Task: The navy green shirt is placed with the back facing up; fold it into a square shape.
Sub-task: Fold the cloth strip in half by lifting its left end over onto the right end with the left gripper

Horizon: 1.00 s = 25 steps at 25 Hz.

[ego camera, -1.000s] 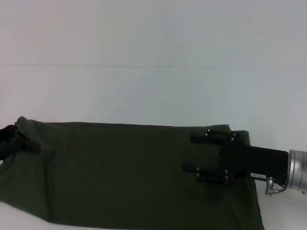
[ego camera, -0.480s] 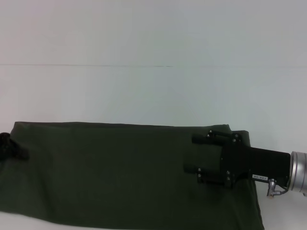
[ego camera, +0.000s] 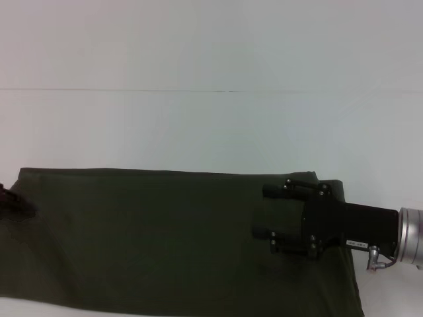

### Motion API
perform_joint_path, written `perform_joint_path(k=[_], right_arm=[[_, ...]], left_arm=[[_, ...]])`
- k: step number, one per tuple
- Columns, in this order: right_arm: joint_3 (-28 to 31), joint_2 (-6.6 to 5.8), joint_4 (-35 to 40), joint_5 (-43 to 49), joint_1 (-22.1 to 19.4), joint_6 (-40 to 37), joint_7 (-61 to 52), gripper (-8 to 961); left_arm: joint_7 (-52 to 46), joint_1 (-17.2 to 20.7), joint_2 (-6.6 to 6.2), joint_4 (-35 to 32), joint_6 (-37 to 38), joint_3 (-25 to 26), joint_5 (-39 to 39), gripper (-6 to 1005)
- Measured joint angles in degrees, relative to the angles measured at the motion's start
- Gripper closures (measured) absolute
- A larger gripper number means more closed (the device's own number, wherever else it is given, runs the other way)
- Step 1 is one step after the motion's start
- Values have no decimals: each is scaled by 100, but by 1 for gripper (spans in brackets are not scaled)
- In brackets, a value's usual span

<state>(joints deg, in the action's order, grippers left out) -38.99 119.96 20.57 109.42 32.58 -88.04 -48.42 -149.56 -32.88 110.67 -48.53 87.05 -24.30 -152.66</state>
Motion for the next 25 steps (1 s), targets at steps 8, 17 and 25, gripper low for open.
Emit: perform_joint_path(k=[8,17,25], right_arm=[[-2,1,0,0,4,-5,-3,205],[-49,0,1,32,38,-17,-38,204],[-368,-8,71,62,46,-48,-40,205]], left_arm=[[82,156,-19,-725,57,449,47,507],[473,117,-134,-472,1220,525,959,220],[550,44,-163,212,791,368,641,49]])
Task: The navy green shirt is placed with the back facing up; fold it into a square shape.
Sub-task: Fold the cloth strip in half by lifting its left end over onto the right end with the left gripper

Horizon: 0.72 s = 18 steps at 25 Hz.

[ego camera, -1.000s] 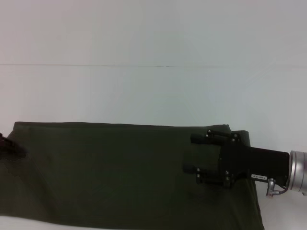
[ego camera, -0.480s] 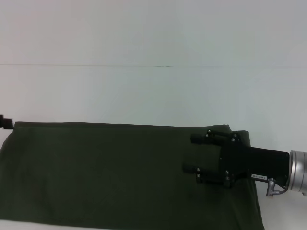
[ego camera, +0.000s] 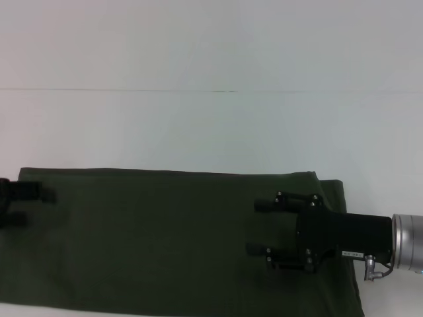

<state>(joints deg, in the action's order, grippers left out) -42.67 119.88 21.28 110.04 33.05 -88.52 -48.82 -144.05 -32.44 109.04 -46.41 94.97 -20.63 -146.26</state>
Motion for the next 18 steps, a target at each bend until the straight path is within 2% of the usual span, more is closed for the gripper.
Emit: perform_joint_path(k=[9,18], right_arm=[[-28,9,0,0,0,52,1,204],[-23,9,-1,-11,0,53,-2,205]], left_arm=[[-30,71,105,278,-892,-339,-391,38],[-39,81,137,282,-1206,-341,-395,42]])
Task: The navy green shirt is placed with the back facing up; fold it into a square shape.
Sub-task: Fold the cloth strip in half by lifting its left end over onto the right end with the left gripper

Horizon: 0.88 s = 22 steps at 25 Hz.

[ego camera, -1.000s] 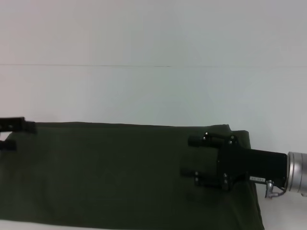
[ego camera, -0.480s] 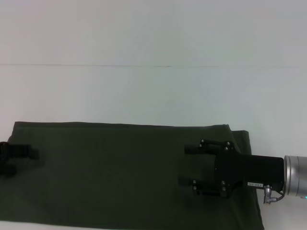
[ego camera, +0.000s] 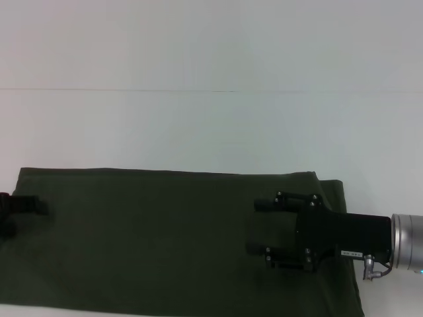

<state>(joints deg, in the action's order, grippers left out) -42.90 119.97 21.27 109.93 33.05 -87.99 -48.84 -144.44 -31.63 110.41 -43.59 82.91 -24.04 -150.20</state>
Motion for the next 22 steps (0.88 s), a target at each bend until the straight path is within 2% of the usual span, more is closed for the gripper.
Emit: perform_joint_path(k=[10,22], right_arm=[[1,0,3,-22,24,-11,6,205],[5,0,9,-25,26,-10,23,205]], left_arm=[[-1,-6,0,-9,-107,22,5,47],[34,-35,-116,-266,-37,64,1,51]])
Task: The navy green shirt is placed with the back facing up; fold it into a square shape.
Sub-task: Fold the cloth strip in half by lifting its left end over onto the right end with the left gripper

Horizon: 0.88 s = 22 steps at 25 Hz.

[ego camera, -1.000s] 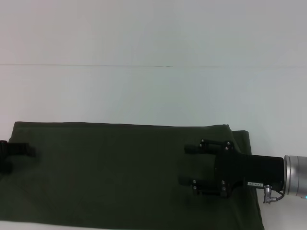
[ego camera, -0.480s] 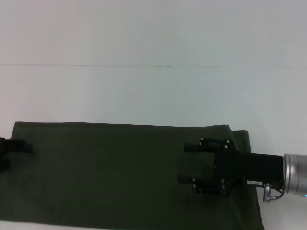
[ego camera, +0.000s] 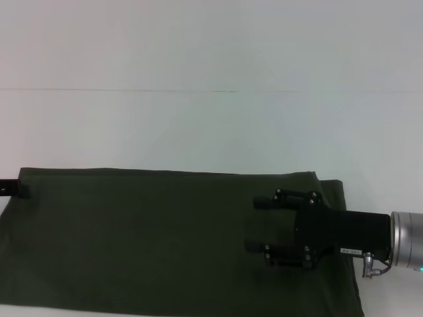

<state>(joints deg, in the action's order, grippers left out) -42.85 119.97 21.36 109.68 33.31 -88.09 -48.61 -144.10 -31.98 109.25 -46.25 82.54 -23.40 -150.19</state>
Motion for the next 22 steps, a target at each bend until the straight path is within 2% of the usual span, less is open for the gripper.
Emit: perform_joint_path(k=[6,22], right_arm=[[-4,2,0,0,0,8,4,205],[-4,20,-1,1,17,14,7,204]], left_arm=[[59,35,-23,-20,-159,3,-173,52],[163,92,67,44,-413,-70,-227,51]])
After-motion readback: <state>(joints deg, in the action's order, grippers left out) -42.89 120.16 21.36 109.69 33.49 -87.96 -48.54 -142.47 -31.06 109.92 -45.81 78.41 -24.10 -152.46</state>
